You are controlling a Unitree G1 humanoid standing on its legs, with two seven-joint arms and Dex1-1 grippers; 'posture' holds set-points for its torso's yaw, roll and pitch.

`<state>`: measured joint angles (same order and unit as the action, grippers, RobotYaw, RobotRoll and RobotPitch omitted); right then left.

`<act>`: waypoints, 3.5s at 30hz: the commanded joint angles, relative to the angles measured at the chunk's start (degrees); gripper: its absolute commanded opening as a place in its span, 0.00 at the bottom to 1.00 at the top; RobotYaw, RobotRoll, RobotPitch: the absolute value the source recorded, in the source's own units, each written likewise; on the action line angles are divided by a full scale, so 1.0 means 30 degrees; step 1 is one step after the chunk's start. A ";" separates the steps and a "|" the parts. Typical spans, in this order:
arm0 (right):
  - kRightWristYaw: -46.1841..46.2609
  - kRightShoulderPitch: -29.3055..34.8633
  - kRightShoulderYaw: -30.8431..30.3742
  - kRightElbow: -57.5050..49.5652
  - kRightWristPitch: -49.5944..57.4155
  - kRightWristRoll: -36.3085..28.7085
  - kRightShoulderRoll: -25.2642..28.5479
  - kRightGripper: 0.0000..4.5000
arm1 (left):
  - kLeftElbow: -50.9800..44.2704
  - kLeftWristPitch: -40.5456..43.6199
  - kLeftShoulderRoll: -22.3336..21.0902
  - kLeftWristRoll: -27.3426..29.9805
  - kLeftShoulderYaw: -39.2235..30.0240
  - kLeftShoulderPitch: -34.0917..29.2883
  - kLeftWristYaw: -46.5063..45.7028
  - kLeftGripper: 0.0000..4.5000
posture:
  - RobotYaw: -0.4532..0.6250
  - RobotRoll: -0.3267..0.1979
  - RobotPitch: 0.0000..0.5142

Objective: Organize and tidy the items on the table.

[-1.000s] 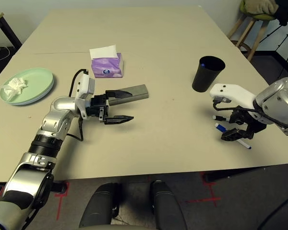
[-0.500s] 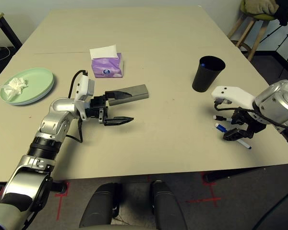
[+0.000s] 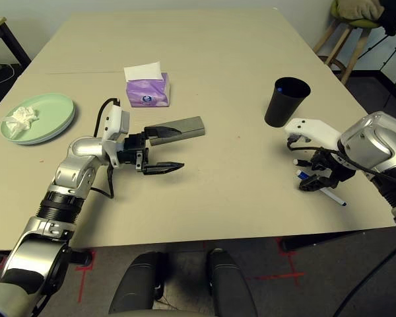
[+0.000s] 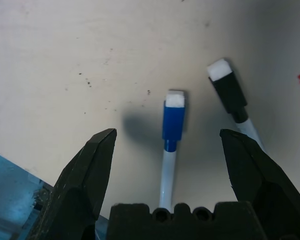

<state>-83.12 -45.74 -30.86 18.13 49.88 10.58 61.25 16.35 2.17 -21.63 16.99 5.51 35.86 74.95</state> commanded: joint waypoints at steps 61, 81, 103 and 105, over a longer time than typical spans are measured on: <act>1.9145 -0.2113 1.6408 0.1231 -1.3351 -0.8413 -1.3768 0.08 | 0.0241 0.0785 -0.0258 0.0308 -0.0075 0.0722 -0.0457 1.00 | 0.55 0.62 0.21; 2.4738 -0.2780 1.6367 -0.0706 -0.7536 -0.7935 -1.2021 0.08 | 0.0070 0.2183 0.0277 0.0789 -0.0686 0.1159 -0.2712 1.00 | 0.54 0.62 0.19; 2.6642 -0.2236 1.5825 -0.0831 -0.5331 -0.6696 -1.1712 0.08 | 0.0003 0.2120 0.0078 0.0738 -0.0662 0.1113 -0.2650 1.00 | 0.55 0.62 0.20; 2.6724 -0.2214 1.5789 -0.0878 -0.5331 -0.6664 -1.1705 0.08 | 0.0011 0.2113 0.0078 0.0732 -0.0652 0.1122 -0.2636 1.00 | 0.55 0.62 0.20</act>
<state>-3.55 -53.17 16.56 16.70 33.07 -9.93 25.77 16.68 8.63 -21.17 18.90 3.21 38.96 66.76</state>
